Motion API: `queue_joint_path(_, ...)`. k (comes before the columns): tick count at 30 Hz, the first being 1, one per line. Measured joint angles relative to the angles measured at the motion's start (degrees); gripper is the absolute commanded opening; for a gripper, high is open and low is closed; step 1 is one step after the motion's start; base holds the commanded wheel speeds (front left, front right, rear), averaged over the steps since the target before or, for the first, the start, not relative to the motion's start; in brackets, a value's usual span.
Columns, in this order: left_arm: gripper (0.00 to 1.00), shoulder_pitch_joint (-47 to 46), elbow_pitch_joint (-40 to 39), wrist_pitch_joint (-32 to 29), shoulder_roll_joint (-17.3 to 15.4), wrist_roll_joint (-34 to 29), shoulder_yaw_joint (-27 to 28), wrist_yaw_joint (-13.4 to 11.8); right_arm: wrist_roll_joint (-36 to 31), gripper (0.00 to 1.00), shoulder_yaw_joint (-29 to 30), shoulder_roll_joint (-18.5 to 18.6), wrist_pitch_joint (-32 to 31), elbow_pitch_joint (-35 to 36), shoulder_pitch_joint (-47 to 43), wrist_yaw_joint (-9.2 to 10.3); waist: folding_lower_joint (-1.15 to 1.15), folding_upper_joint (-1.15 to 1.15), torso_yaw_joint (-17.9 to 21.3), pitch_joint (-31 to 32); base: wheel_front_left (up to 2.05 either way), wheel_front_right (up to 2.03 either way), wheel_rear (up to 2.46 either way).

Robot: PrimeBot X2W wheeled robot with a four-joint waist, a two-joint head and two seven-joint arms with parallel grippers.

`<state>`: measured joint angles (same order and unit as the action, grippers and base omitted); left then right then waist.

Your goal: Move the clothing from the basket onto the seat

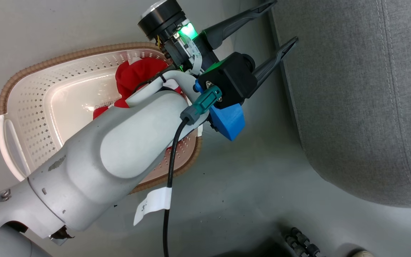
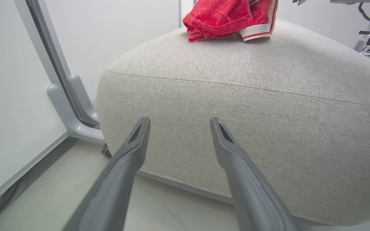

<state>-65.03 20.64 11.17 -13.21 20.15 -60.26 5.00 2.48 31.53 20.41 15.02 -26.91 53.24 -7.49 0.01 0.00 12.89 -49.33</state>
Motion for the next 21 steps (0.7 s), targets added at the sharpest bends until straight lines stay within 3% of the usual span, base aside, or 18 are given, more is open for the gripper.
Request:
queue_joint_path(9,1.00,0.01,-0.13,0.13,-0.20,0.37,-0.48,-0.45,0.03,0.00,-1.21,-2.30,0.00,-4.00,-1.83,0.00,0.00,0.00,-0.42,0.92,0.00,0.00,0.00)
queue_joint_path(10,1.00,0.02,-0.07,0.29,-0.12,0.44,-0.54,-0.48,0.12,0.42,-0.91,-2.37,0.00,-3.82,-2.02,0.00,0.00,0.00,-0.47,1.18,0.00,0.00,0.00)
queue_joint_path(11,1.00,0.05,0.01,0.46,0.01,0.45,-0.59,-0.51,0.24,1.00,-0.59,-2.46,0.00,-3.44,-2.32,0.00,0.00,0.00,-0.53,1.48,0.00,0.00,0.00)
queue_joint_path(21,1.00,2.80,2.26,2.64,1.52,2.12,-0.76,-0.96,0.14,1.00,-0.73,-7.34,0.00,3.39,-13.87,0.00,-0.01,0.00,-0.24,7.13,0.00,0.00,0.00)
